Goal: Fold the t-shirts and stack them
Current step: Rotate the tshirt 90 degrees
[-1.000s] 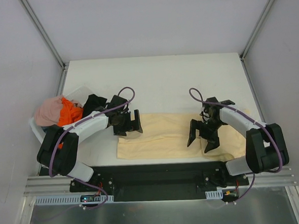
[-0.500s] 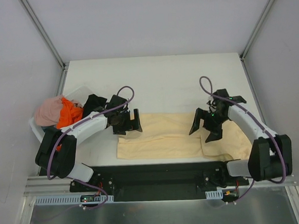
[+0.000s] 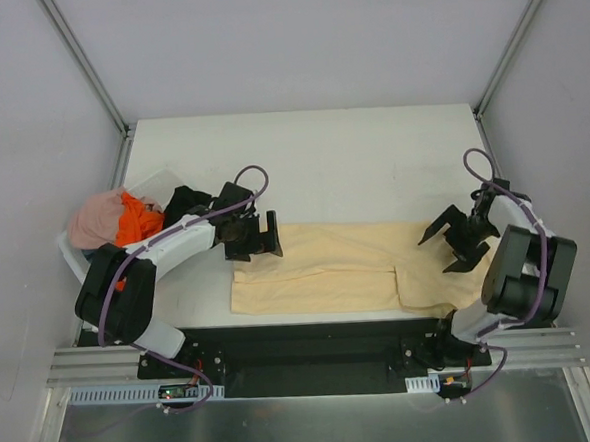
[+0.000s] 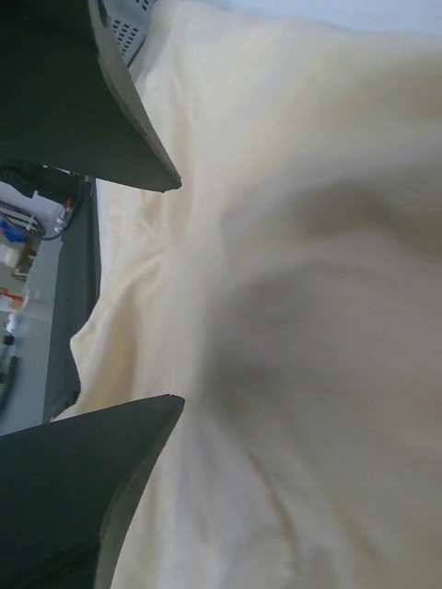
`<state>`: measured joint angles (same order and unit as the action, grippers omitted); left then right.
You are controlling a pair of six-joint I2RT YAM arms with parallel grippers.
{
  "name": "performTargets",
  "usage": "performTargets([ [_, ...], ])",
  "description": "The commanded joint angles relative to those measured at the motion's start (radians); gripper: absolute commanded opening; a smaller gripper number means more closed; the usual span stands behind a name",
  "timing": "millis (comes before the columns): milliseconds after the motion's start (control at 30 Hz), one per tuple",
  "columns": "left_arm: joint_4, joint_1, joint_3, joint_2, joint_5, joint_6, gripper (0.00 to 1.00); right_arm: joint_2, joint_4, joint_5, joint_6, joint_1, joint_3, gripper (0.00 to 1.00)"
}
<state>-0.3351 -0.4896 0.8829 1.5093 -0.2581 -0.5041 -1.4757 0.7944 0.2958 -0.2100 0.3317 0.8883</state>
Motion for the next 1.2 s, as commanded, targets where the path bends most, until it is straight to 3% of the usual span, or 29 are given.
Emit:
performTargets([
  [0,-0.007,0.005,0.025,0.031,-0.021,0.030,0.99,-0.178,-0.106,0.052,-0.028,0.059,0.095,0.97],
  [167,0.001,0.006,0.013,0.058,-0.049,0.041,0.99,-0.337,-0.138,0.060,-0.035,0.067,0.170,0.97],
  [300,0.002,0.005,0.014,0.083,-0.116,0.050,0.99,-0.469,-0.130,0.072,-0.055,0.032,0.337,0.96],
  [467,0.002,0.006,0.021,0.097,-0.141,0.018,0.99,-0.732,0.049,-0.001,-0.028,-0.048,0.838,0.96],
  [533,0.005,0.005,0.027,0.095,-0.161,-0.005,0.99,-0.820,0.106,0.028,-0.014,-0.059,0.990,0.96],
  [567,0.008,0.003,0.027,0.095,-0.167,-0.010,0.99,-0.906,0.121,0.037,-0.011,-0.069,1.153,0.96],
  [700,0.022,-0.027,-0.007,0.101,-0.213,-0.045,0.99,-1.075,0.174,0.074,0.007,-0.115,1.449,0.96],
  [1167,0.110,-0.434,-0.091,0.130,-0.363,-0.171,0.99,-1.135,-0.070,0.100,0.055,-0.374,1.502,0.96],
])
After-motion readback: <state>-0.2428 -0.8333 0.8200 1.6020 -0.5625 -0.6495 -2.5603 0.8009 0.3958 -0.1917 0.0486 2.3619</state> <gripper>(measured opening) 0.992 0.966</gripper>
